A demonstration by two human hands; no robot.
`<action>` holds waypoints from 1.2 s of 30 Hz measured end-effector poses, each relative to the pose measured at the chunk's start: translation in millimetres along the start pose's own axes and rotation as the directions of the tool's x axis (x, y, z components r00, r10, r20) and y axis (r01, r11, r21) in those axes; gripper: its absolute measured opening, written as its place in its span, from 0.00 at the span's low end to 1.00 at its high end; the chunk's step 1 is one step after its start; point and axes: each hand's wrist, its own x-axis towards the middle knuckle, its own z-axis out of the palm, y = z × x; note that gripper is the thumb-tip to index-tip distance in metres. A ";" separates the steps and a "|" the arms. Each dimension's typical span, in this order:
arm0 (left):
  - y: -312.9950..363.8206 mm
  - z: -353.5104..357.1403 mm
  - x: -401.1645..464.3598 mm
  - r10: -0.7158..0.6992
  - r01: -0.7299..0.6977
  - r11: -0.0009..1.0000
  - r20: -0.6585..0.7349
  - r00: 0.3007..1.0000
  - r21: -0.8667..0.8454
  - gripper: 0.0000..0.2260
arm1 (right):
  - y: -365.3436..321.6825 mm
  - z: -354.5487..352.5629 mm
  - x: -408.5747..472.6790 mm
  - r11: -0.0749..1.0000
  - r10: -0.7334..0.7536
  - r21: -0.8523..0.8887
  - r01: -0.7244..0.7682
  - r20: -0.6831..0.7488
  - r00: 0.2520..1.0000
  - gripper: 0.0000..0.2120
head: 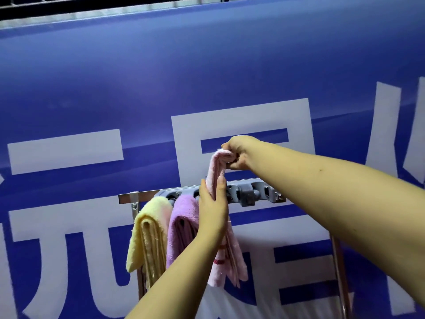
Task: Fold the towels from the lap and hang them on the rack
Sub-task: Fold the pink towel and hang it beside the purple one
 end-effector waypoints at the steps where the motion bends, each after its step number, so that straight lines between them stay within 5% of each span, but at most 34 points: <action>1: -2.2 0.2 -0.2 0.037 -0.038 0.998 0.016 0.999 0.058 0.30 | -0.8 -6.3 1.6 1.000 0.012 0.007 -0.012 -0.010 1.000 0.09; 5: -15.2 -3.0 12.5 0.175 -0.212 0.903 0.131 0.976 0.373 0.28 | 2.3 -40.8 3.2 0.998 0.059 0.032 -0.057 -0.058 0.997 0.09; 11: -3.6 -26.3 30.2 0.194 -0.365 0.723 0.335 0.922 0.587 0.24 | 27.3 -98.1 -28.6 0.988 0.135 0.080 -0.131 -0.040 0.990 0.09; 17: 18.8 -45.9 36.6 0.295 -0.615 0.446 0.542 0.787 0.650 0.13 | 67.0 -125.1 -71.9 0.976 0.119 0.192 -0.105 -0.058 0.991 0.12; 22: 30.7 -59.3 35.2 0.301 -0.642 0.327 0.567 0.767 0.694 0.10 | 113.4 -118.4 -87.2 0.947 0.204 0.261 -0.187 -0.040 0.978 0.10; 30: 33.2 -52.8 23.2 0.193 -0.553 0.374 0.520 0.832 0.745 0.08 | 173.6 -89.8 -85.0 0.910 0.299 0.314 -0.271 -0.043 0.953 0.12; 36: 31.3 -35.0 21.3 0.055 -0.340 0.567 0.377 0.925 0.750 0.15 | 195.6 -75.4 -64.4 0.903 0.259 0.374 -0.213 -0.075 0.963 0.13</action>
